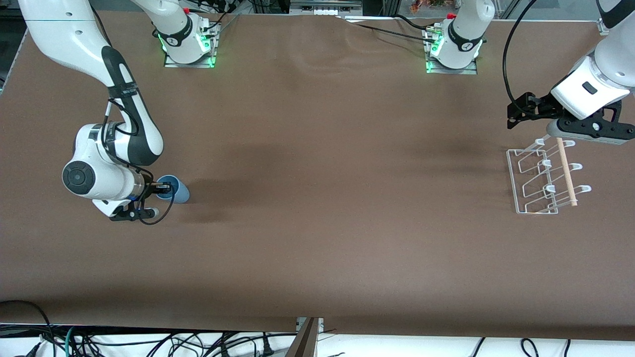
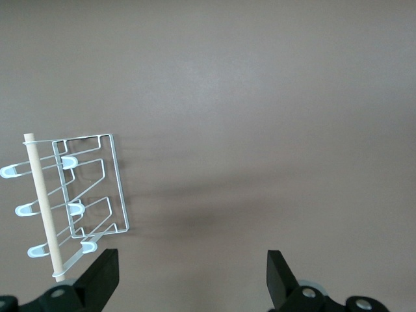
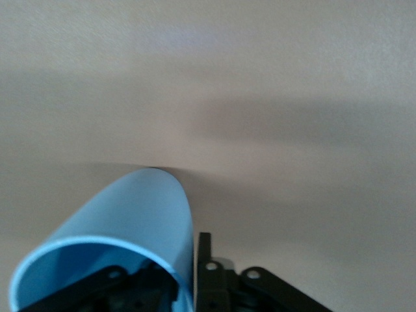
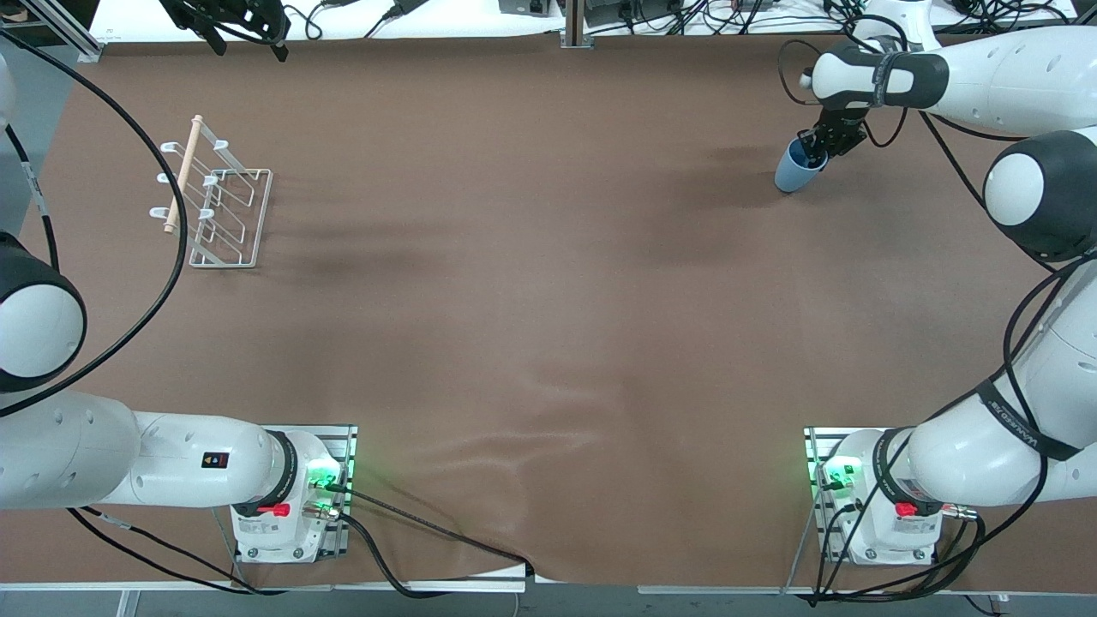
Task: Transfer cup to left arm and place on rack
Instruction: 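Close the right gripper on the blue cup rim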
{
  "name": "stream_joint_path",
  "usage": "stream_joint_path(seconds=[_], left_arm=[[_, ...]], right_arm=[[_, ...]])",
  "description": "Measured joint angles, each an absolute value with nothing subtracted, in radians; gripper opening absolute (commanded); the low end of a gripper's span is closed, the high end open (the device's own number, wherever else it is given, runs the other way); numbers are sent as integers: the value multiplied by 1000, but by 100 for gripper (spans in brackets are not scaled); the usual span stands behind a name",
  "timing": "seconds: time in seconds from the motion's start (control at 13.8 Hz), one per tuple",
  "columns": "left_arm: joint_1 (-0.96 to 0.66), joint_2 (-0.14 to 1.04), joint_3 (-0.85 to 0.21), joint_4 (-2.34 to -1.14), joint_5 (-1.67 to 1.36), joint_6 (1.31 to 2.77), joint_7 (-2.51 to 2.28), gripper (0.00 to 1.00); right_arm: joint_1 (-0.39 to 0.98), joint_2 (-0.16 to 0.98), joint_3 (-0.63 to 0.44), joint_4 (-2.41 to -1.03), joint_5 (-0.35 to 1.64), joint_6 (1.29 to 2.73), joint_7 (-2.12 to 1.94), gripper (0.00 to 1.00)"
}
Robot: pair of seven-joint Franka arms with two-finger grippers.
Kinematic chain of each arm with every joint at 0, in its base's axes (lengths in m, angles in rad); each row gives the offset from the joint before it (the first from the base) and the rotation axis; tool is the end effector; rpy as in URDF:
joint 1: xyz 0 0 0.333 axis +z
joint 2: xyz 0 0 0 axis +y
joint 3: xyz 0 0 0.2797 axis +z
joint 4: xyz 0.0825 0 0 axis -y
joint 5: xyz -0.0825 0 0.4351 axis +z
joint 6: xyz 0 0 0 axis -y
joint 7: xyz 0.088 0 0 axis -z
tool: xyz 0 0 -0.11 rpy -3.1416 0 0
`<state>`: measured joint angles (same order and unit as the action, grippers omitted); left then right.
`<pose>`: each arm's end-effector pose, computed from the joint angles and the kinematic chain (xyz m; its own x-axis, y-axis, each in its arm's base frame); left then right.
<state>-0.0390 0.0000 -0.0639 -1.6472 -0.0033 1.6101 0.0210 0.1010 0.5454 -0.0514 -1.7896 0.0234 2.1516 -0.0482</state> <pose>0.6032 -0.0626 0.5486 0.9917 -0.1234 -0.0370 -0.1233 -0.9924 0.0041 0.6525 0.0338 0.1640 0.9795 0.0865 -0.1818 0.0882 -0.9961 0.0010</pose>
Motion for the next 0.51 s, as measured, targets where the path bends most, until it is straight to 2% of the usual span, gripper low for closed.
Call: stream_joint_path(seconds=[0.29, 0.51], left_arm=[[-39, 1, -64, -1647, -3, 1610, 21, 100], [-44, 18, -66, -1647, -6, 1608, 27, 100]], right_arm=[[142, 546, -46, -1737, 33, 2075, 73, 0], [204, 545, -43, -1650, 190, 1957, 173, 0]])
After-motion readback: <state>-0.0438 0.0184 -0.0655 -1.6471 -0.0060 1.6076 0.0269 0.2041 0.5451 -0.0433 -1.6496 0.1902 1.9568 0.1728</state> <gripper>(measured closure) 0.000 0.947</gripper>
